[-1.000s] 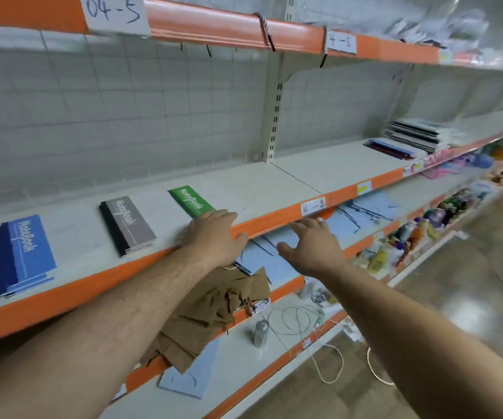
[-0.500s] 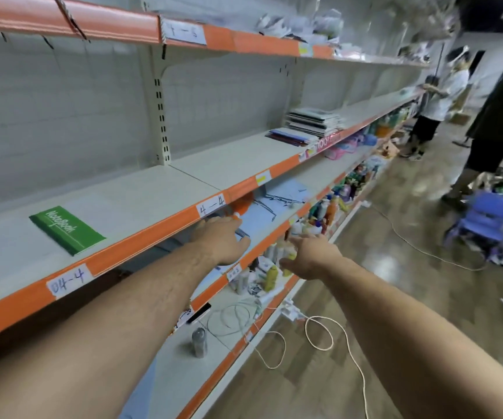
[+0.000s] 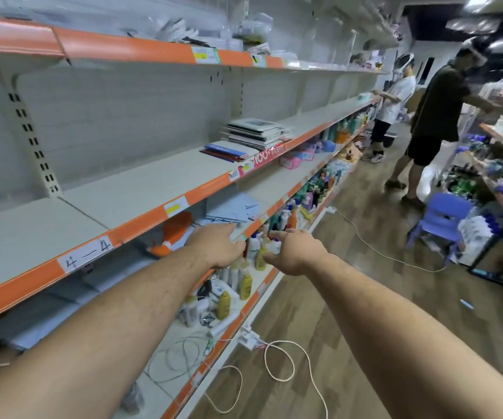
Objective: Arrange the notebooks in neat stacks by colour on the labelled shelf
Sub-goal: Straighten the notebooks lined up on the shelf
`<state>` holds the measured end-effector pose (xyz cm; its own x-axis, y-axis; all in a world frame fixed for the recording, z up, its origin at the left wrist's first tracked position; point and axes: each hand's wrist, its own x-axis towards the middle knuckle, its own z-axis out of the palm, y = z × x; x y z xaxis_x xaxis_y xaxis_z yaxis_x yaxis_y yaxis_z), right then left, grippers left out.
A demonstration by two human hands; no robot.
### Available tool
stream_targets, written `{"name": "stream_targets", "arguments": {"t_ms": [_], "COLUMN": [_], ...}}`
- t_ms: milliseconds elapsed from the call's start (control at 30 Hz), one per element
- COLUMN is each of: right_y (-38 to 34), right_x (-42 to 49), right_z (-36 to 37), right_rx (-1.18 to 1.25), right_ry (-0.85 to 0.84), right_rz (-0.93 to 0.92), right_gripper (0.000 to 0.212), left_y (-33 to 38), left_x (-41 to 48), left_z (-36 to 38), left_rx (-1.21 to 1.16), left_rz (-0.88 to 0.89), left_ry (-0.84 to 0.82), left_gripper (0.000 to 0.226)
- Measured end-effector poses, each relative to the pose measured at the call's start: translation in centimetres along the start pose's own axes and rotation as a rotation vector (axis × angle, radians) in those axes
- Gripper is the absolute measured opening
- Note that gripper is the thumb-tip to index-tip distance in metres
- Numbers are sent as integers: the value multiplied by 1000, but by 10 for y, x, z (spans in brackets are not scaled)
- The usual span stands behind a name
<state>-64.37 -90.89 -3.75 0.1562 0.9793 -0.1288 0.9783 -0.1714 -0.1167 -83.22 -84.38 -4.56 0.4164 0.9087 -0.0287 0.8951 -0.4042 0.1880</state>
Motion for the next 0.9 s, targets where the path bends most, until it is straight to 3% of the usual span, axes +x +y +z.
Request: {"name": "stream_targets", "arguments": {"t_ms": [167, 300, 900], "right_y": [43, 75, 205], "right_x": [40, 83, 310], "right_z": [10, 19, -12], "right_rx": [6, 16, 25], "right_ry": [-24, -57, -69], "right_rz": [53, 118, 265], "right_gripper": [77, 78, 75], "left_y": [34, 51, 122], "left_x": [56, 120, 422], "left_z": [19, 41, 86], "left_rx": [-20, -47, -54], "left_rz": [59, 67, 190], "left_ry": [-38, -76, -147], "left_gripper": [45, 64, 66]}}
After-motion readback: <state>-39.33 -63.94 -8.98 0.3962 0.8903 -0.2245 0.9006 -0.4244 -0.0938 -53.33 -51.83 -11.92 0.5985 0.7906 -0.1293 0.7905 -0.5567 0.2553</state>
